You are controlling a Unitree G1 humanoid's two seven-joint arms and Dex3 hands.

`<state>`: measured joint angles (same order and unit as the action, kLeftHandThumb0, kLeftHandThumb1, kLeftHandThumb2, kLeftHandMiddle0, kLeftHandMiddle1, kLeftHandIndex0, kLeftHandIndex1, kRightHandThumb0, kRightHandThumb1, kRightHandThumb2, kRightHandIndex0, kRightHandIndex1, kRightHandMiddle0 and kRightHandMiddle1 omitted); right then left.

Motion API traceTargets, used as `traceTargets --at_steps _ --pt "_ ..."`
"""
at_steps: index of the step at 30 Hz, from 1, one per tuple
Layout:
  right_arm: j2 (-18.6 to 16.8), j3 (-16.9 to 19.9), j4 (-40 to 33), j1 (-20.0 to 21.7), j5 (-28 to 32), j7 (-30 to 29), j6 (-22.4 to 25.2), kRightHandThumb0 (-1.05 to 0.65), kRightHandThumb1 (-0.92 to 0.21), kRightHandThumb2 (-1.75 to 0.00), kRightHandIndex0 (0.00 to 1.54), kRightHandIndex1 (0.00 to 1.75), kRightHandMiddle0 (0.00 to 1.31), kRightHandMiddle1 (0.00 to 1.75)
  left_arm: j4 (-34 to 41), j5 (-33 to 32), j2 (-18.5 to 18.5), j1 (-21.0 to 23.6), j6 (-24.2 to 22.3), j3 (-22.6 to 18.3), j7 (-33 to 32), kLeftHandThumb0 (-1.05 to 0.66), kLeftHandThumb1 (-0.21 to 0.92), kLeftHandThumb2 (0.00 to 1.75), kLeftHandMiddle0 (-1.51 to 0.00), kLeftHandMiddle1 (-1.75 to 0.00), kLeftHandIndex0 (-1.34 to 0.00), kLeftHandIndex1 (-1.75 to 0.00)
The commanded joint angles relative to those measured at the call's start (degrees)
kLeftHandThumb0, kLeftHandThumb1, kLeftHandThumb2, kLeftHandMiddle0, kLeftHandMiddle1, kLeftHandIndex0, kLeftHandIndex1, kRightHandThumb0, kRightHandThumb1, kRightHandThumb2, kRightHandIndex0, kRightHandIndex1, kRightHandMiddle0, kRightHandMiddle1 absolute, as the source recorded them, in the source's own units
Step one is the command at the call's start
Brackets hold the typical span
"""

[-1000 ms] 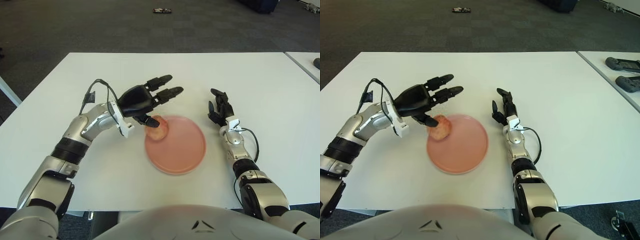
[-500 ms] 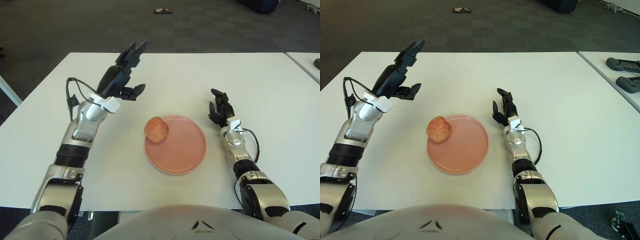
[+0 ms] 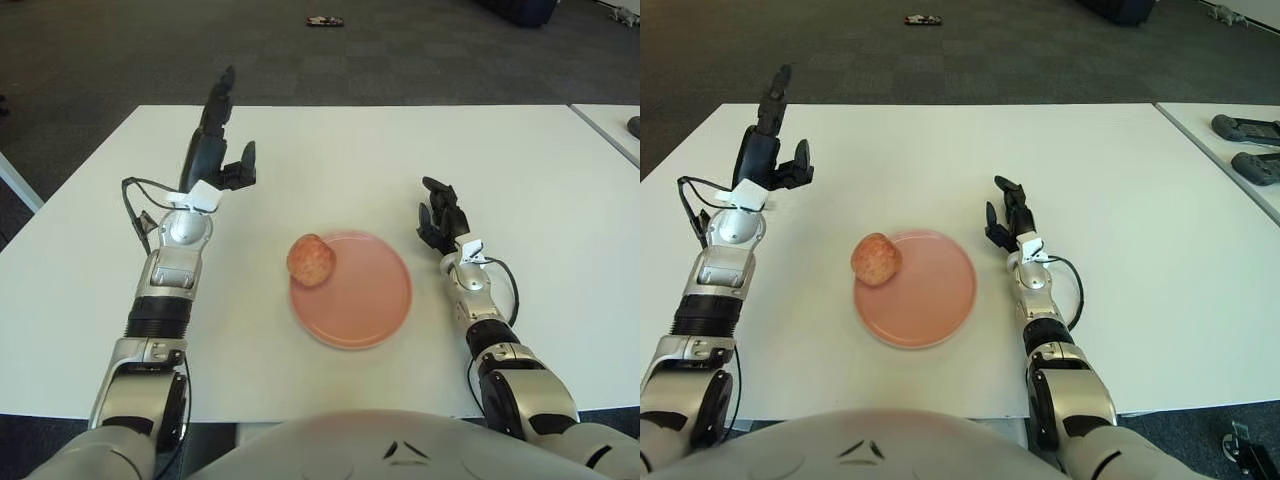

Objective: Put the apple into the plate.

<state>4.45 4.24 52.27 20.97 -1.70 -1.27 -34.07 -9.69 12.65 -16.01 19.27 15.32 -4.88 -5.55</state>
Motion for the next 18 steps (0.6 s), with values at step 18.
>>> traceTargets --at_steps 18 --pt "-0.9 -0.6 -3.6 -4.7 0.0 0.3 5.7 -0.77 -0.92 -0.77 0.29 0.02 0.00 0.57 5.4 -5.4 7.7 -7.2 -7.0 -4.1 -4.4 -0.88 0.92 1.04 0.00 0.00 0.00 -0.14"
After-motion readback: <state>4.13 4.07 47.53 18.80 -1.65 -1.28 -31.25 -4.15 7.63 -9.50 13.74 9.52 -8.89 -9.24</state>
